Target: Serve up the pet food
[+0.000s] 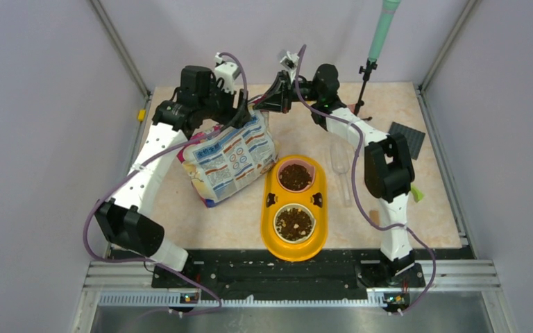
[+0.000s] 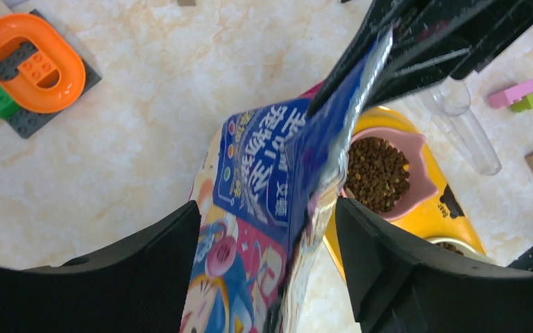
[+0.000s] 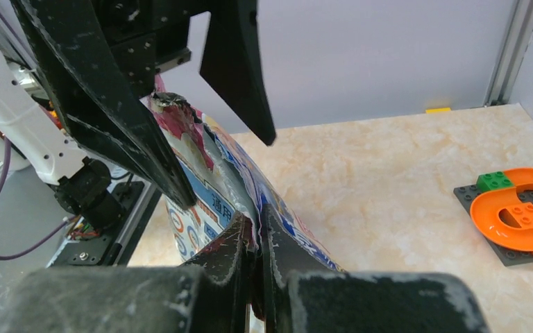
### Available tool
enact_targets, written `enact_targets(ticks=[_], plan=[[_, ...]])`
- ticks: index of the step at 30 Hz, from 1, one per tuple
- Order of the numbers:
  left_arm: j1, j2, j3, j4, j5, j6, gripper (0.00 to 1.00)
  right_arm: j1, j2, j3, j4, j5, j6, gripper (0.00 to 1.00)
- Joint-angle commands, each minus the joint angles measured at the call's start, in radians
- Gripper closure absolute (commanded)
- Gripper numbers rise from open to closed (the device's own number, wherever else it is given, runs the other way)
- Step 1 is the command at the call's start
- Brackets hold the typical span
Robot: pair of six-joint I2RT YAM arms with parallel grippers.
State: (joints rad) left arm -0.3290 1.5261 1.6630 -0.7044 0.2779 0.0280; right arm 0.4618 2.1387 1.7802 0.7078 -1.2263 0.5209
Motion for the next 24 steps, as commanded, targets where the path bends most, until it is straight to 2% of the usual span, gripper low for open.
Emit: enact_targets(ticks=[1,2,3,4,9,10,11,12,13,14,15,16,17,21,24], plan=[[0.004,-0.091,-0.003,-0.069,-0.022,0.022,0.31,-0.002,-0.065,0.028,-0.036,0.028,-0.071,1.00],[0.004,-0.101,-0.021,-0.067,-0.018,0.023,0.49,-0.003,-0.066,0.032,-0.064,0.030,-0.091,1.00],[0.004,-0.112,-0.035,-0.058,-0.038,0.010,0.92,-0.003,-0.067,0.036,-0.088,0.034,-0.114,1.00],[0.004,-0.118,-0.052,-0.044,-0.084,-0.015,1.00,-0.003,-0.068,0.037,-0.111,0.038,-0.131,1.00],[0.004,-0.184,-0.124,0.025,-0.107,-0.024,0.99,-0.003,-0.076,0.035,-0.183,0.063,-0.188,1.00],[0.004,-0.183,-0.113,0.002,-0.118,-0.021,0.83,-0.003,-0.078,0.035,-0.192,0.068,-0.194,1.00],[0.004,-0.180,-0.100,-0.024,-0.134,-0.018,0.61,-0.003,-0.080,0.033,-0.199,0.069,-0.199,1.00],[0.004,-0.180,-0.091,-0.049,-0.151,-0.017,0.49,-0.003,-0.080,0.034,-0.209,0.072,-0.203,1.00],[0.004,-0.181,-0.089,-0.068,-0.164,-0.017,0.47,-0.003,-0.081,0.034,-0.222,0.077,-0.212,1.00],[0.004,-0.185,-0.092,-0.081,-0.171,-0.013,0.47,-0.003,-0.084,0.034,-0.237,0.077,-0.225,1.00],[0.004,-0.190,-0.098,-0.089,-0.171,-0.010,0.56,-0.003,-0.087,0.032,-0.257,0.080,-0.237,1.00],[0.004,-0.193,-0.106,-0.092,-0.171,-0.006,0.89,-0.003,-0.089,0.030,-0.271,0.084,-0.250,1.00],[0.004,-0.195,-0.110,-0.093,-0.182,-0.009,1.00,-0.003,-0.090,0.030,-0.286,0.087,-0.262,1.00],[0.005,-0.212,-0.120,-0.098,-0.171,-0.025,1.00,-0.003,-0.101,0.029,-0.315,0.099,-0.289,1.00],[0.005,-0.201,-0.079,-0.156,-0.235,-0.057,0.17,-0.004,-0.107,0.028,-0.329,0.107,-0.299,1.00]])
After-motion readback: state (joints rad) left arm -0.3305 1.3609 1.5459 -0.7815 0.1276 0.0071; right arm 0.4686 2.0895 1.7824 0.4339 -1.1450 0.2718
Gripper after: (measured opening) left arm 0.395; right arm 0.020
